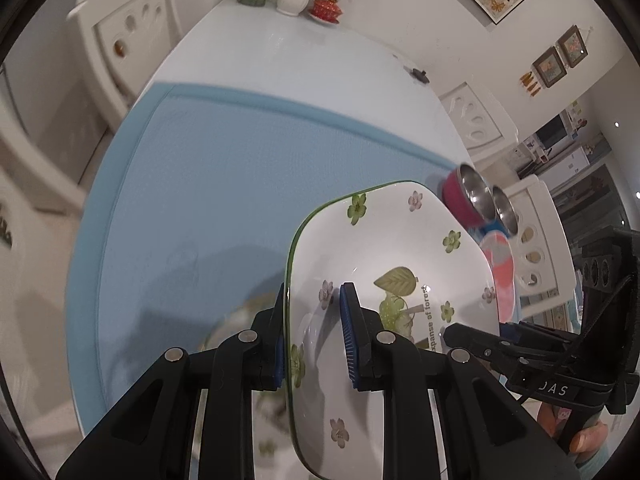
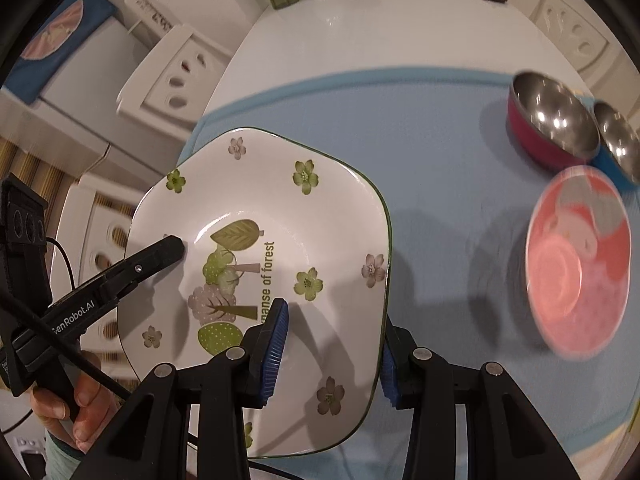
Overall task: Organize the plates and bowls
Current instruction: 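Lower the smaller green-tree plate onto the stacked plates and open both grippers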
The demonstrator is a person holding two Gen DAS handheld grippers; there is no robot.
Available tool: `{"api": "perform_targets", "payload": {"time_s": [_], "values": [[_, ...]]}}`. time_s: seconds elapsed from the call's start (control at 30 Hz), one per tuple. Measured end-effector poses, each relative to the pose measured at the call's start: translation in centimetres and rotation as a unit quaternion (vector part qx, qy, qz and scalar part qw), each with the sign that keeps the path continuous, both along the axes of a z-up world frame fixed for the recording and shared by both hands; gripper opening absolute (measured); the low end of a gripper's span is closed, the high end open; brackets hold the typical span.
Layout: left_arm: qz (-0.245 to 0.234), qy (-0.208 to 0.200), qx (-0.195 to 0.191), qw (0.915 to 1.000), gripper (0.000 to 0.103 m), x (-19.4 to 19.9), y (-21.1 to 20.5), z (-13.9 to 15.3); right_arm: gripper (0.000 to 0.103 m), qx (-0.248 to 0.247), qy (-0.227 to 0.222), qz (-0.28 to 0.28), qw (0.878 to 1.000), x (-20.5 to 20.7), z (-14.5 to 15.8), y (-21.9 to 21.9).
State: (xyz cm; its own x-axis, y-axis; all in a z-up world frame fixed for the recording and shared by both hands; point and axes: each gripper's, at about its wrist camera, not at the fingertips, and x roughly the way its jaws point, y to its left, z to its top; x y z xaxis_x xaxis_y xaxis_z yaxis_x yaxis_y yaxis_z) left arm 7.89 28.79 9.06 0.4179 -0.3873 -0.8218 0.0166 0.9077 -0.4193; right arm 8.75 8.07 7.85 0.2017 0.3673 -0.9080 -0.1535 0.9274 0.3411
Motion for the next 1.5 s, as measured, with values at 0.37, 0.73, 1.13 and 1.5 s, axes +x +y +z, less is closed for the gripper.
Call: {"api": "perform_targets", "payload": {"time_s": [0.37,0.73,1.13,1.5], "values": [[0.016,0.035,0.000,0.9993,0.018,-6.5,1.5,-2.1,0.040,-0.003,0.042,0.033,0.999,-6.3,-2.3,1.5],[0.031,0.051,-0.002,0.9982,0.019,-8.5,2.8,-4.2,0.040,-0.012,0.061,0.050,0.997,-7.2,-4.1,2.9],[0.018,0.051,0.017,0.9984,0.019,-7.5,2.7,-5.8,0.040,-0.017,0.076,0.045,0.996,-6.5,-6.0,3.5],[0.019,0.063,0.014,0.9977,0.020,-7.3,3.0,-6.2,0.040,-0.019,0.070,0.041,0.997,-4.6,-6.0,3.3]]}}
